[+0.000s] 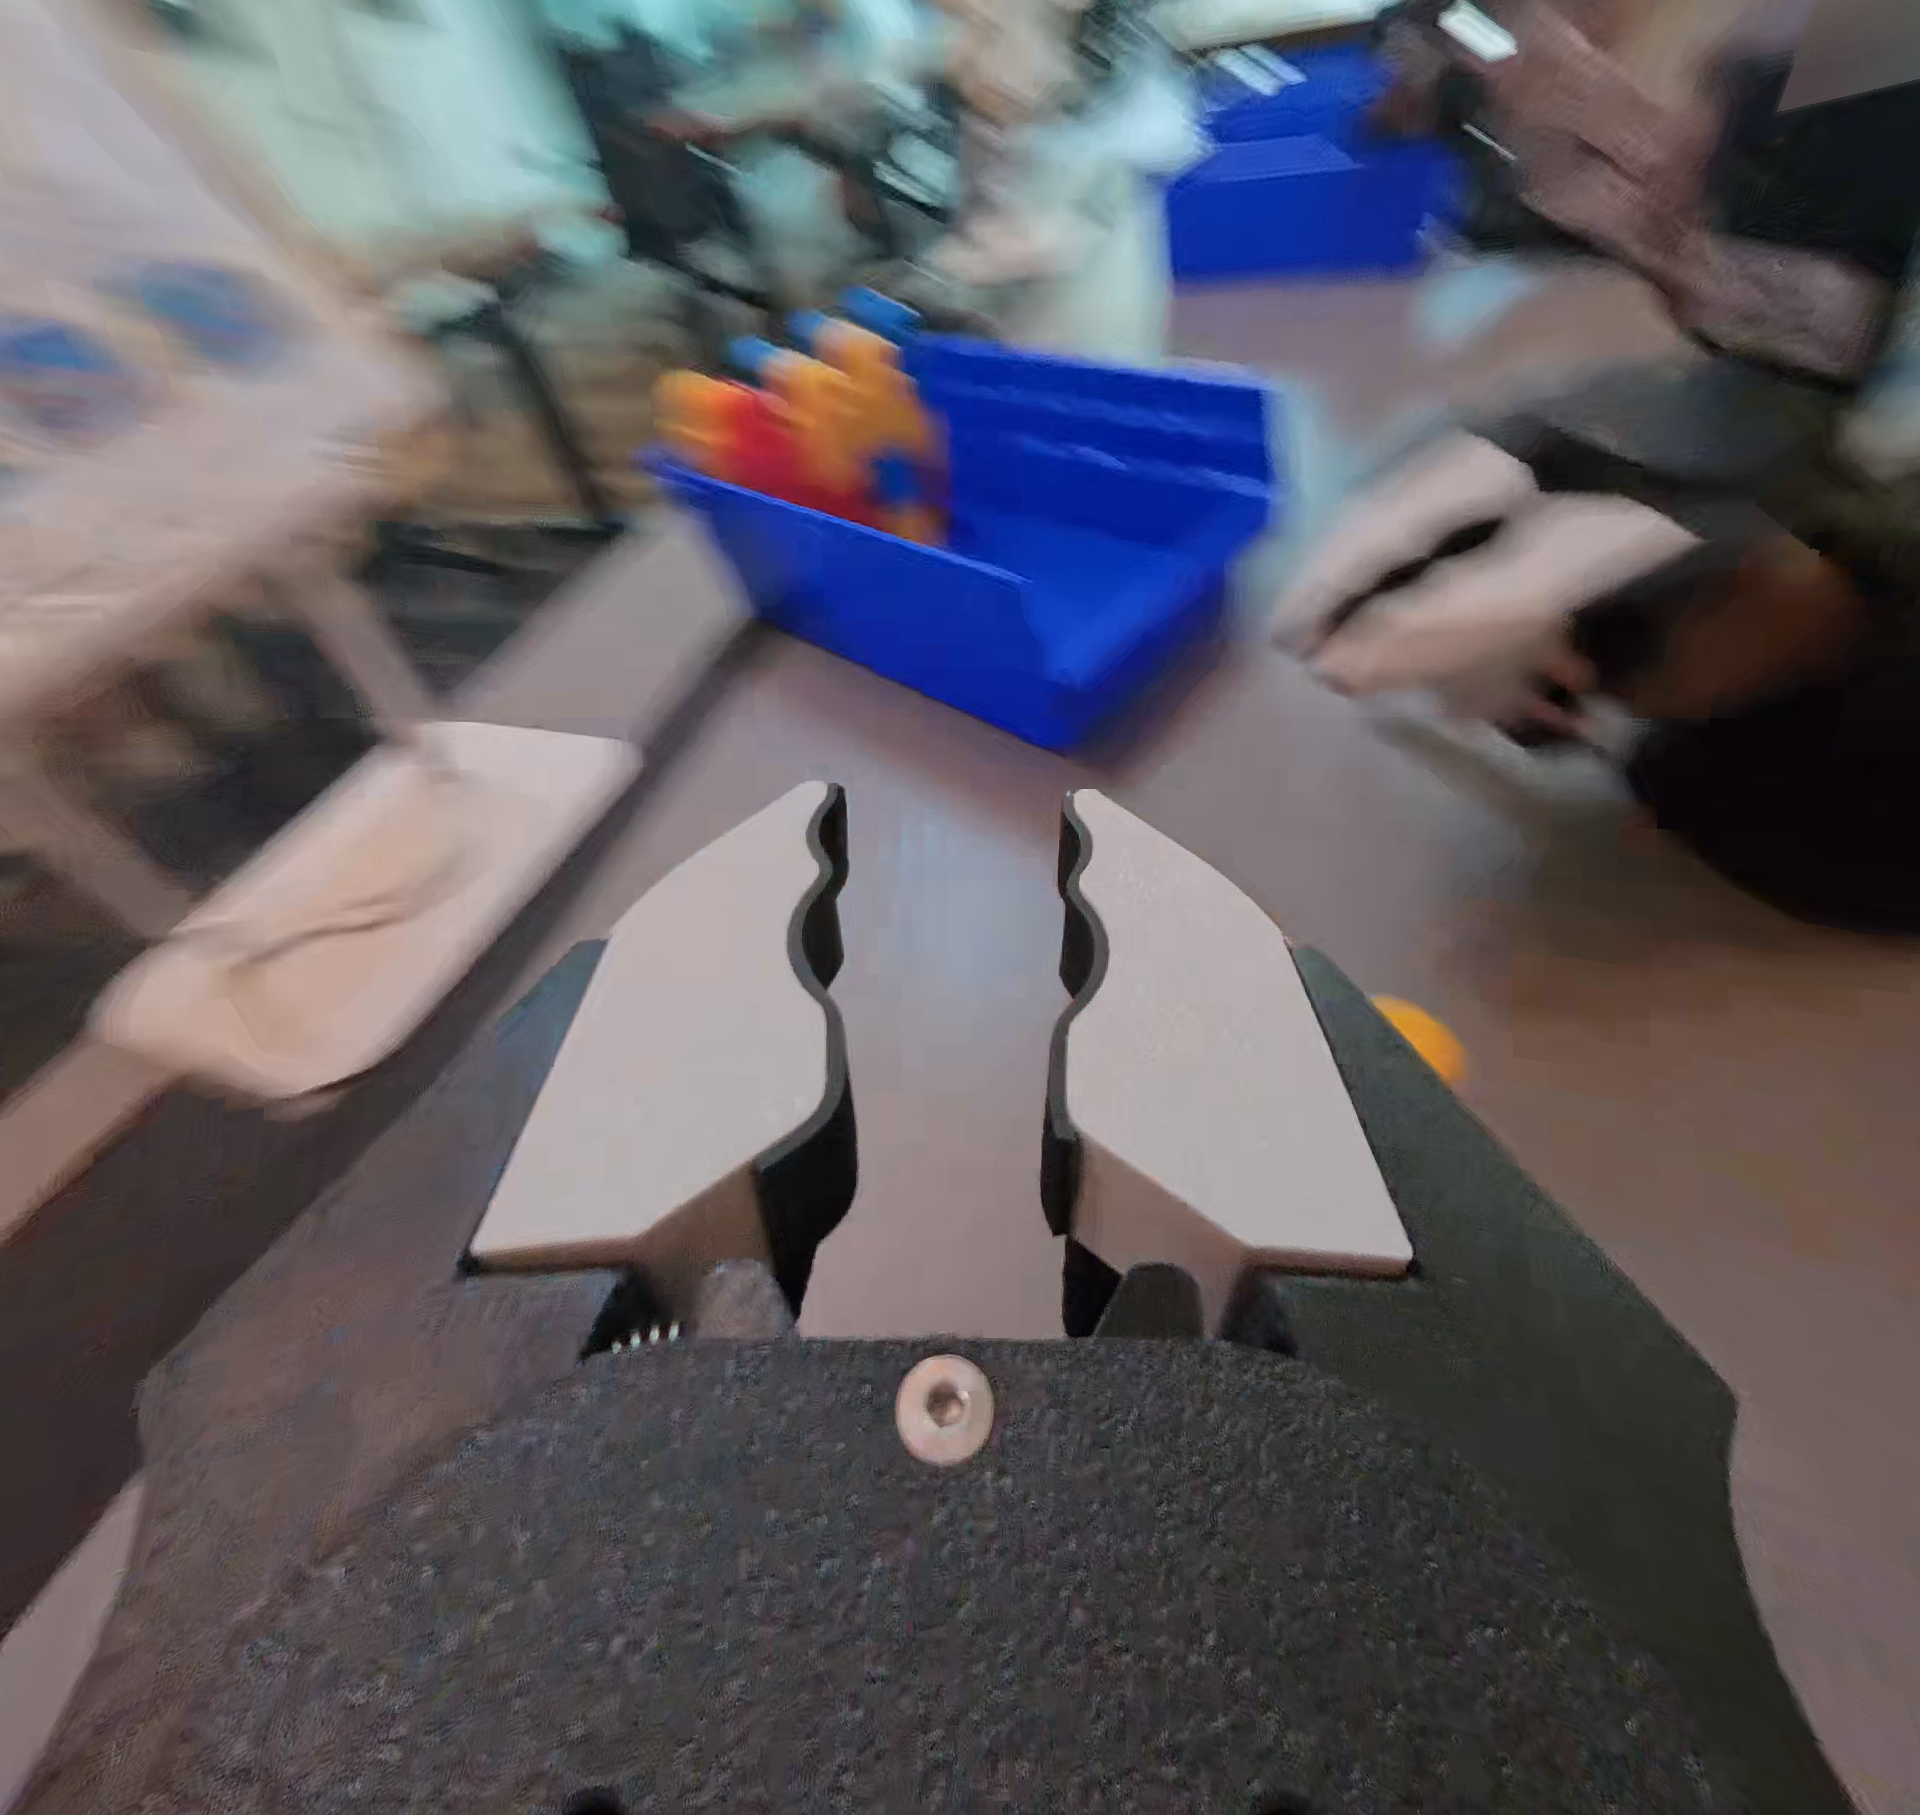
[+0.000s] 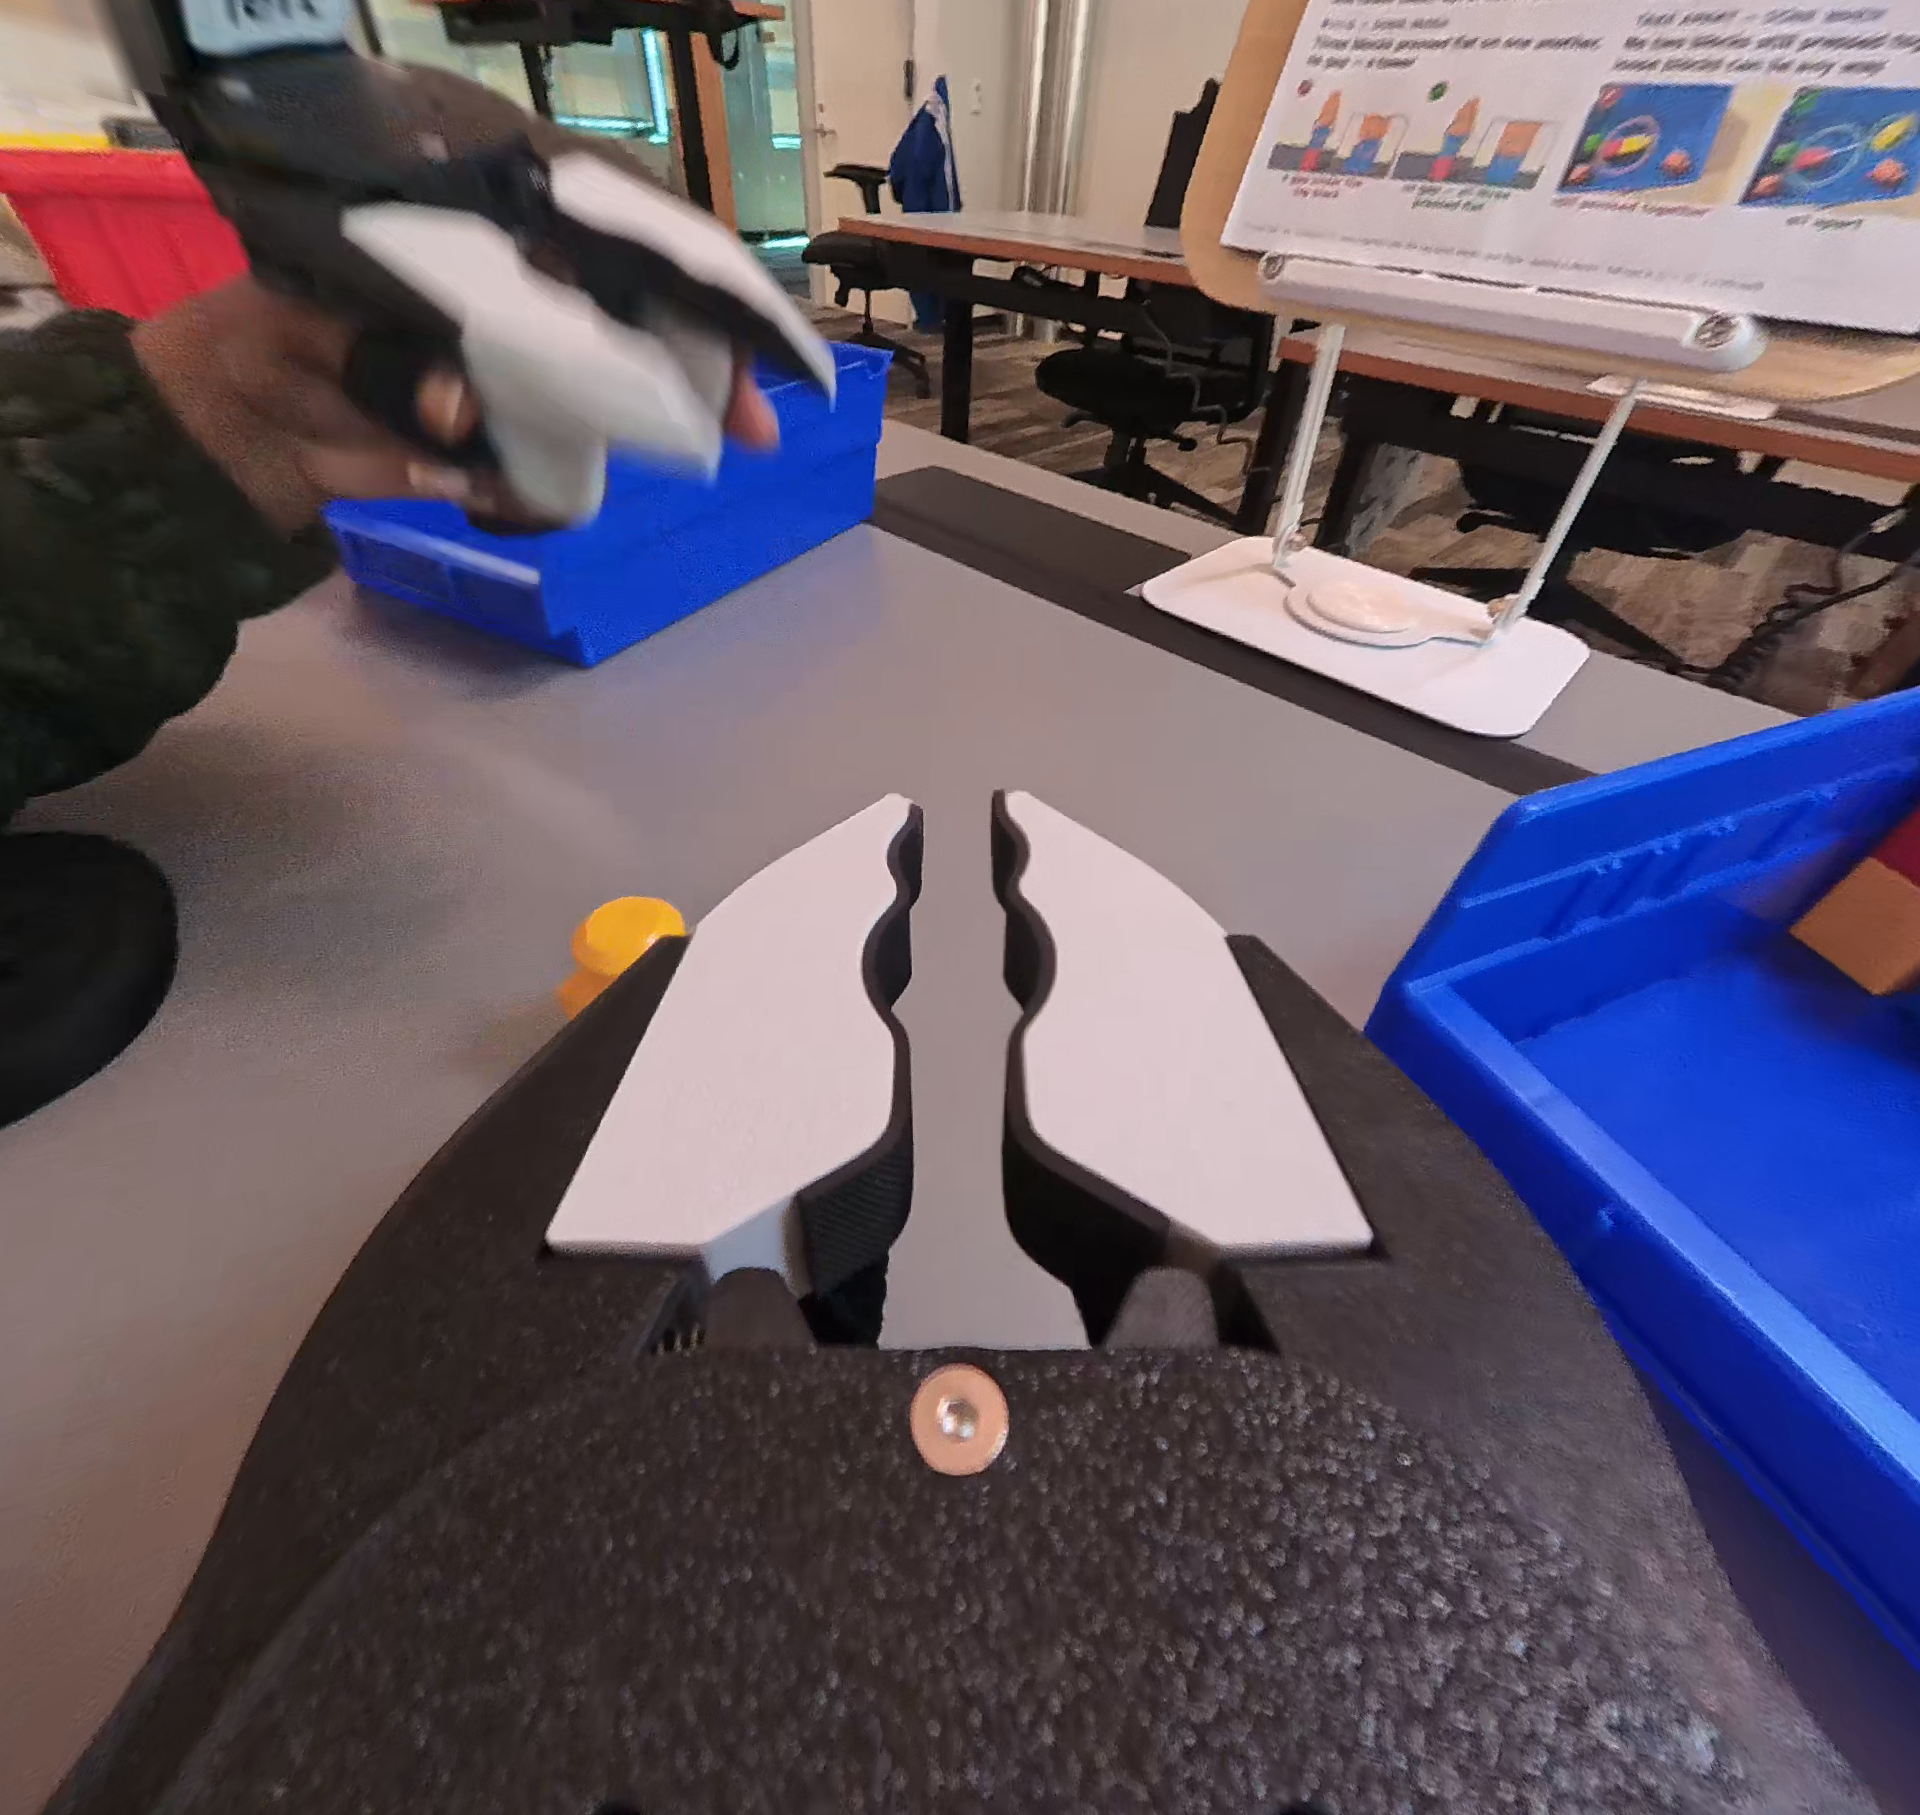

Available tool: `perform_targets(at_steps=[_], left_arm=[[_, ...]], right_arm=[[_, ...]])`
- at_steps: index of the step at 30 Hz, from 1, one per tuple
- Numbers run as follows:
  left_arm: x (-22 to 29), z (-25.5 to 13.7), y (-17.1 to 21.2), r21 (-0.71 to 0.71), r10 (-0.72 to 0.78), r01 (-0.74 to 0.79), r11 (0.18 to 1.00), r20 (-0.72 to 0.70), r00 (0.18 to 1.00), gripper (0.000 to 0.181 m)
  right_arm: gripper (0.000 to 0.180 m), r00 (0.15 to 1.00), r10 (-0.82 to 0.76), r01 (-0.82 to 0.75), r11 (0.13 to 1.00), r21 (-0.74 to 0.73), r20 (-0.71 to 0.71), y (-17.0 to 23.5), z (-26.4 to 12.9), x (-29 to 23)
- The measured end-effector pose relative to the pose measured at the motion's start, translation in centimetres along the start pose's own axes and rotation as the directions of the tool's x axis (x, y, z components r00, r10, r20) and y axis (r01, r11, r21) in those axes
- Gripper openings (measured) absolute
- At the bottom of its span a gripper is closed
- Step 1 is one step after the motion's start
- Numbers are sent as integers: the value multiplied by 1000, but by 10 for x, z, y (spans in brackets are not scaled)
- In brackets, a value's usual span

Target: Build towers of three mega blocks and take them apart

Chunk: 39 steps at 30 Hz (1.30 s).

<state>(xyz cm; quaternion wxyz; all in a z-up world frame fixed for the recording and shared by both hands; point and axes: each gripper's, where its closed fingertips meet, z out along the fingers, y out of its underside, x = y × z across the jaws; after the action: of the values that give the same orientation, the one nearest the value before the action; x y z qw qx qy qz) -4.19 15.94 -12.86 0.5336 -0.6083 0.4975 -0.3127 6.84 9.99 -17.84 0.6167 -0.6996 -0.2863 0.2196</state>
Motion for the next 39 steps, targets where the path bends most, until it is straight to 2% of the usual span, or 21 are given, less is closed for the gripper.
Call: perform_targets(at_steps=[2,4,7,9,10,11,15,17,18,19,21,23,25,27,29,31,32,33,34,36,39], left_arm=[[-80,-48,-18,145,-97,52,988,330,939,35],[-149,-107,-7,262,-247,112,959,570,783,33],[-216,-173,59,286,-380,255,924,763,522,40],[-242,-197,109,255,-393,365,895,839,377,45],[-250,-201,133,225,-381,424,877,864,330,48],[-256,-200,155,183,-362,486,854,880,306,51],[-266,-185,218,-20,-283,697,717,905,318,70],[-271,-185,235,-90,-228,737,670,919,320,65],[-272,-184,242,-131,-202,749,650,920,336,49],[-273,-185,246,-164,-166,746,645,923,346,38],[-275,-190,242,-183,-128,743,644,931,341,37],[-275,-191,219,-133,-151,692,709,930,334,37],[-269,-189,177,-64,-184,591,804,919,350,37],[-247,-170,116,-3,-217,422,907,855,470,37],[-198,-131,58,-14,-176,260,966,700,692,37],[-121,-81,24,-90,-103,151,984,397,912,37],[-77,-60,19,-143,-74,105,984,209,975,37],[-37,-43,23,-209,-48,57,976,47,998,37],[-8,-28,32,-260,-7,-8,966,-55,998,37],[43,-4,71,-377,36,-132,917,-251,967,37],[83,15,132,-494,15,-242,835,-419,908,37]], right_arm=[[16,999,9,-9,1000,19,-45,-3,-2,7],[18,996,21,-17,999,38,-85,-5,-4,15],[18,992,1,5,999,52,-125,-8,-6,19],[18,992,-21,26,999,45,-127,-7,-5,18],[18,991,-29,34,999,37,-127,-5,-4,17],[18,992,-38,41,999,25,-123,-3,-2,16],[19,995,-28,27,1000,-11,-99,6,3,15],[18,997,-4,3,1000,-5,-79,4,3,13],[18,997,4,-4,1000,0,-72,3,3,13],[18,998,5,-5,1000,2,-69,2,2,12],[18,998,0,1,1000,5,-69,1,0,12],[18,998,1,-1,1000,11,-61,-1,-2,11],[18,999,7,-6,1000,21,-50,-4,-3,8],[18,999,6,-5,1000,25,-41,-5,-3,6],[18,999,0,1,1000,18,-44,-4,-2,6],[18,999,-1,1,1000,7,-49,-1,-1,7],[18,999,1,-1,1000,4,-51,0,0,7],[18,998,4,-4,1000,1,-55,1,0,8],[18,998,9,-9,1000,-1,-58,2,0,9],[18,998,20,-20,1000,-4,-63,3,0,11],[18,997,31,-32,999,-9,-74,5,-1,14]])
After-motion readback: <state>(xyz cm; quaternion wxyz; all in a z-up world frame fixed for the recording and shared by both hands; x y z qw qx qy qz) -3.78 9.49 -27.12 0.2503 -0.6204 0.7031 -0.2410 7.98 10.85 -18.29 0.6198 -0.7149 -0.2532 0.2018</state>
